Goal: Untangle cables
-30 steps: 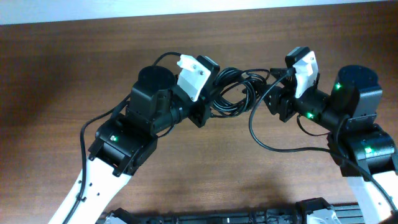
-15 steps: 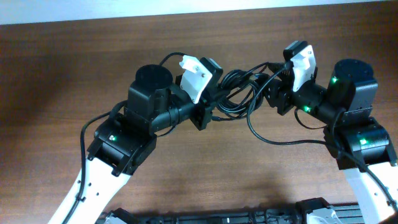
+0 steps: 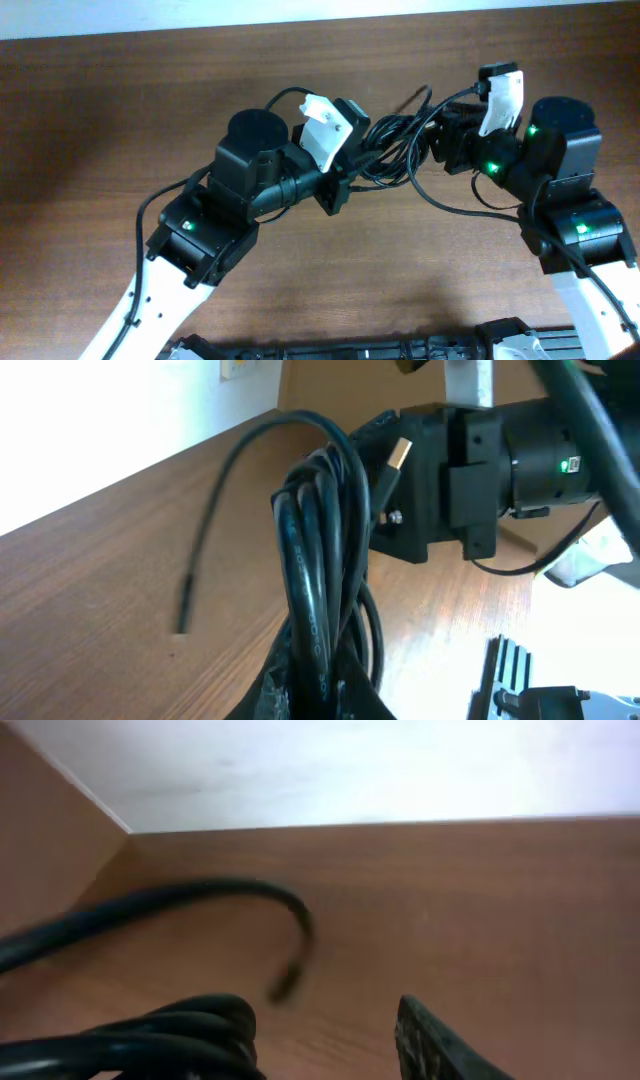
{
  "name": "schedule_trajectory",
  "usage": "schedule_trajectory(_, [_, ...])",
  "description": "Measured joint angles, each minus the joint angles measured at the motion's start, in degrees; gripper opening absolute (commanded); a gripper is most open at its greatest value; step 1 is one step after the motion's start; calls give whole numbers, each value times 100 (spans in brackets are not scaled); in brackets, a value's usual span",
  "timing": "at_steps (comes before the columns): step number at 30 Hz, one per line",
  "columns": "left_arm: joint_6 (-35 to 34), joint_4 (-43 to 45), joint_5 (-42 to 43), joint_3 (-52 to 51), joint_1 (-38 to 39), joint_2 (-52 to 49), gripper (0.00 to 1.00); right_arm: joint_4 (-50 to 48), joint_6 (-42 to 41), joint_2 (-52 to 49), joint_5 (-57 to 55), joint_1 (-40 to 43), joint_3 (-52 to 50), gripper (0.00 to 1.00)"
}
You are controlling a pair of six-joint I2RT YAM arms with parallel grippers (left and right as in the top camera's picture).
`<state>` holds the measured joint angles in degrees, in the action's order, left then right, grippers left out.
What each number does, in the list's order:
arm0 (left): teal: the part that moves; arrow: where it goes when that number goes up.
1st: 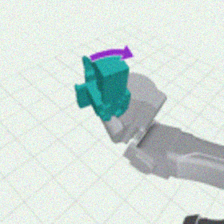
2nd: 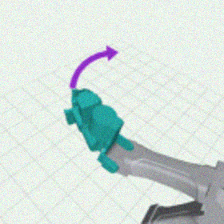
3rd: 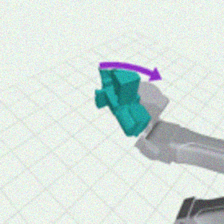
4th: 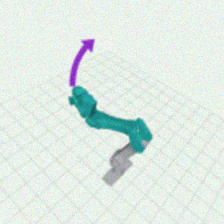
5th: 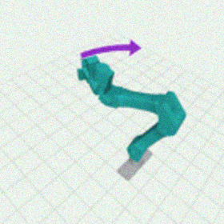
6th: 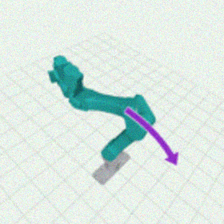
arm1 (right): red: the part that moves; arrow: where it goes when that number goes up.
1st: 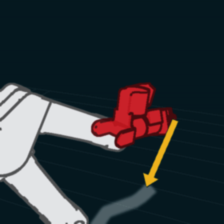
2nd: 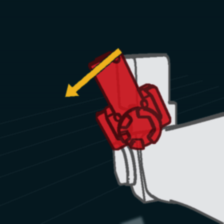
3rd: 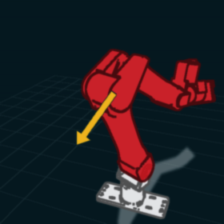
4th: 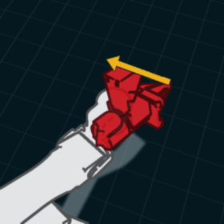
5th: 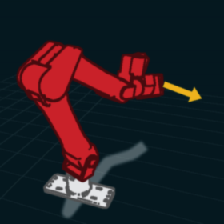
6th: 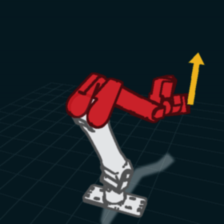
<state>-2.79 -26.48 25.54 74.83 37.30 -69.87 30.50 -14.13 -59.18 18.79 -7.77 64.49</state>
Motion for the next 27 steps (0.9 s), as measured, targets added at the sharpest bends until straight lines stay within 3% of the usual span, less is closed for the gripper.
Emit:
schedule_trajectory(11, [0,195,-262,-7,120,-50,0,651,-739,42,-721,-17,13,46])
schedule_trajectory(27, [-243,-39,-2413,-46,188,638,0,986,-1143,-15,-1864,63,17,44])
